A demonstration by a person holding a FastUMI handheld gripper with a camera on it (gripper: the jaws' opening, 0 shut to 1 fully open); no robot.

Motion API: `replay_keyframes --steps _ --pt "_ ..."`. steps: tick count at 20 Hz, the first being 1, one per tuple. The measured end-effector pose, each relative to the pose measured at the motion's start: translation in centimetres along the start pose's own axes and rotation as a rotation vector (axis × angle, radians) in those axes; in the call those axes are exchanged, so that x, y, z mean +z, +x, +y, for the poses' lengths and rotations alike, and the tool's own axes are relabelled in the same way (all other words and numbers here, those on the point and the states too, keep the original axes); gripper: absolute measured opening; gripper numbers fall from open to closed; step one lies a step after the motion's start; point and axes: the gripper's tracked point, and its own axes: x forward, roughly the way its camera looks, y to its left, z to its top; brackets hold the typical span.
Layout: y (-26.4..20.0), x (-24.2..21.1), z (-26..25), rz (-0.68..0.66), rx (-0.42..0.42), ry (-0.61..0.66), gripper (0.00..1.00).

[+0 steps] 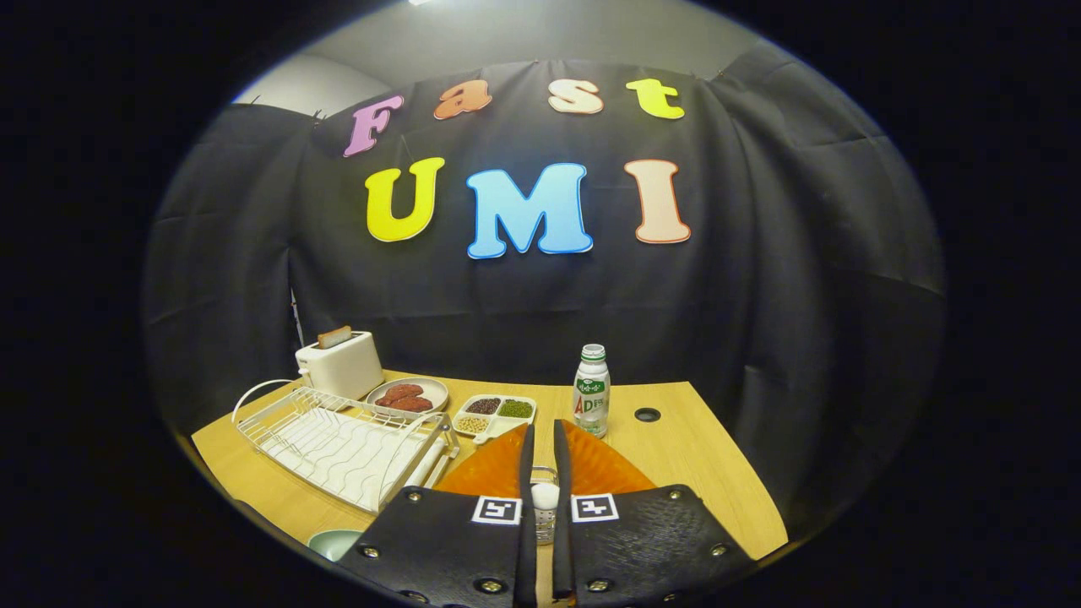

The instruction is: Take the plate from the dish rack, then take the spoon from the basket and place it into the plate.

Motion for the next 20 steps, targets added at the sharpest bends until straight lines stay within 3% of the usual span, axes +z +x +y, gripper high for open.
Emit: replay_keyframes --steps 8,13,20 --pt "-5.1 3.4 4.1 0.008 -0.049 0.014 0.07" --pt "-5.6 2.9 8.1 0.034 -0.049 0.034 0.07" --pt "-7.7 2.3 10.0 0.074 -0.100 0.028 0.07"
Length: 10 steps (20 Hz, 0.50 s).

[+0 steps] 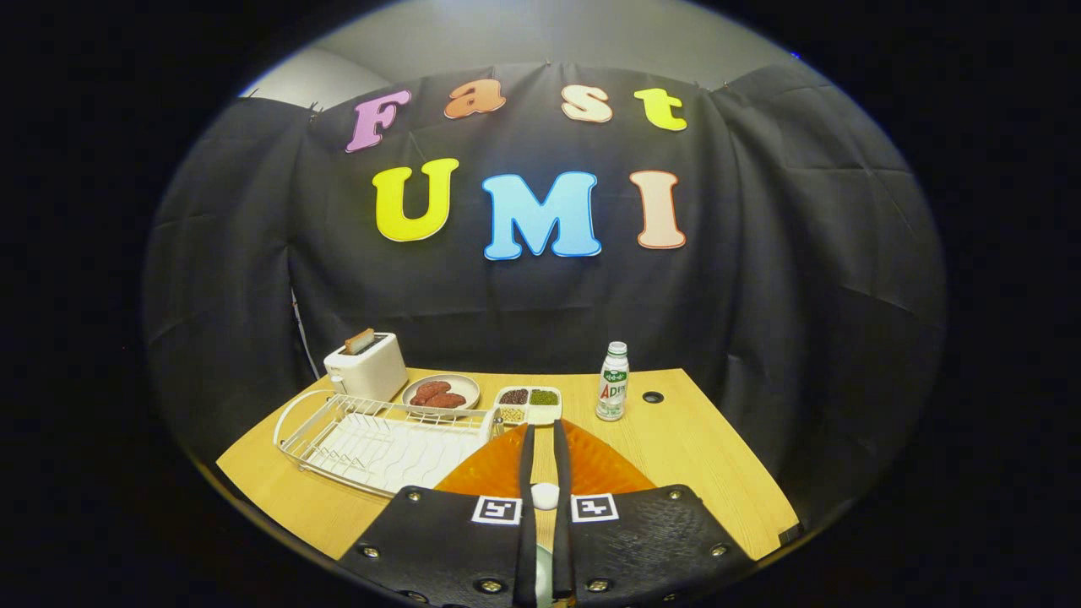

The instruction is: Take the plate from the dish rack, then take the spoon from the basket and place it into the plate.

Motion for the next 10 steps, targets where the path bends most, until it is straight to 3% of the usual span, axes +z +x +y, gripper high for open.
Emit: replay_keyframes --steps 4,10 --pt "-1.4 -1.6 0.7 0.027 -0.025 0.006 0.07" --pt "-2.3 -5.0 3.3 0.113 0.007 -0.025 0.07"
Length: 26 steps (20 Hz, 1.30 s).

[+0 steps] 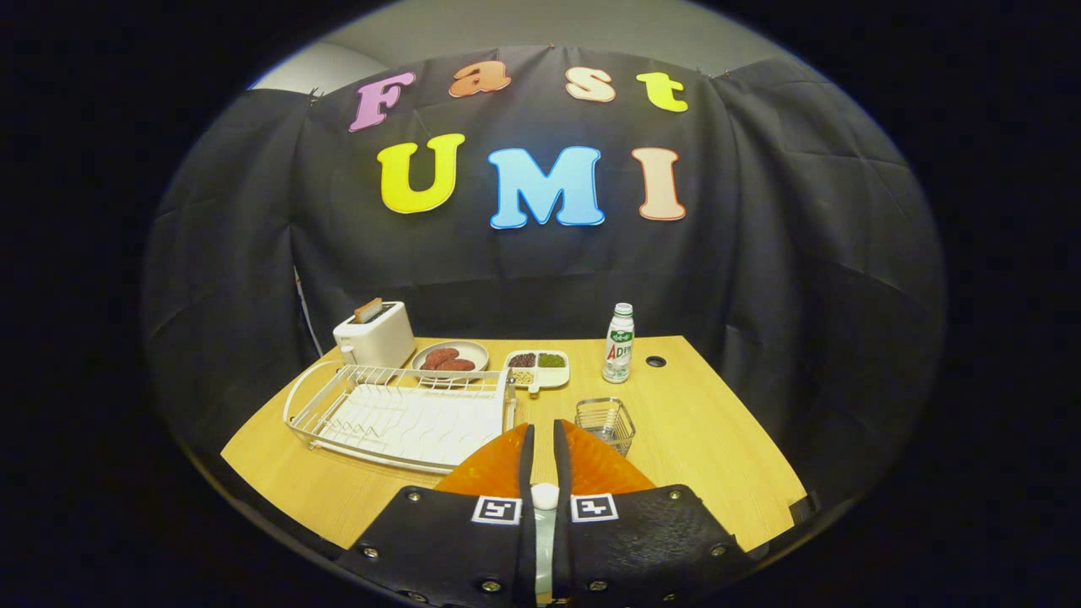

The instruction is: Take the plate from the dish rack, then take the spoon from the basket and place it into the plate.

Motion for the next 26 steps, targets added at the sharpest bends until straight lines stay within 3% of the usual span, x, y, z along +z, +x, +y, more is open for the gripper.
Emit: replay_keyframes --steps 14,26 --pt "2.6 -4.3 4.2 0.165 0.139 -0.099 0.08" --pt "5.0 -7.1 7.7 0.243 0.316 -0.185 0.11"
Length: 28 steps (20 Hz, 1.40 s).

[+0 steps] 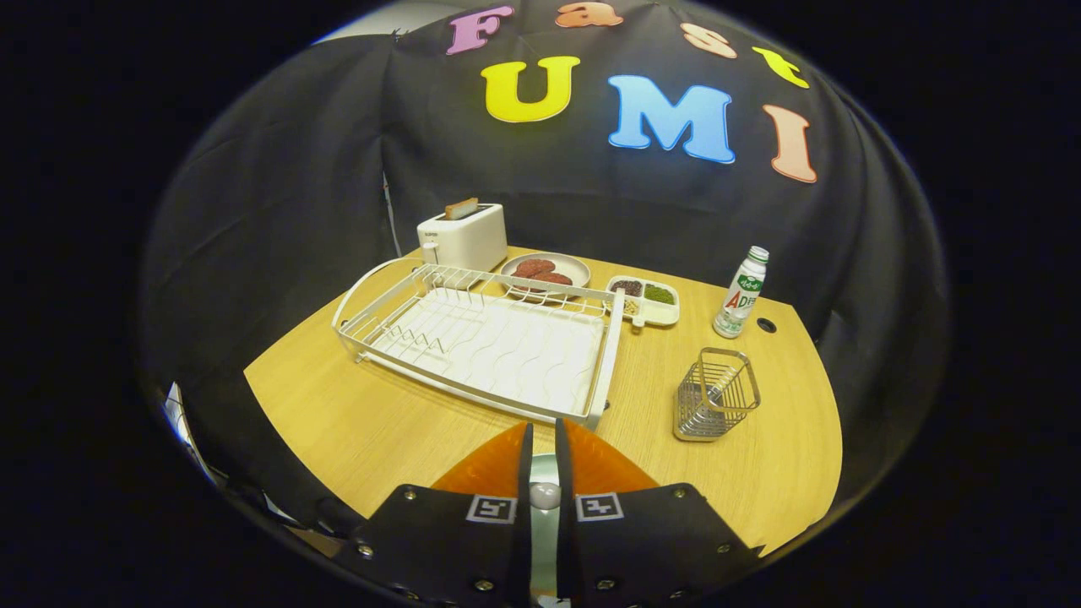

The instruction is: Take the plate from the dish rack, then take the spoon from the basket and place it into the plate.

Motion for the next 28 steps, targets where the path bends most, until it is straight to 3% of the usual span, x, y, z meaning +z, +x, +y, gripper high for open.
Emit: replay_keyframes --steps 6,7,9,11,21,25,28 --pt "-0.6 -1.2 -1.4 0.012 0.026 0.018 0.15" --pt "-1.0 -1.2 -1.8 0.002 0.018 0.029 0.27" --pt "-1.5 -1.6 -3.5 -0.002 -0.014 0.043 0.38" --pt "-2.5 -1.4 -5.4 -0.028 -0.054 0.066 0.60" --pt "-10.9 7.1 -16.9 -0.347 -0.315 0.195 0.59" --pt "-14.2 11.5 -20.0 -0.459 -0.367 0.190 0.59" --pt "-17.6 16.0 -20.4 -0.640 -0.365 0.173 0.60"
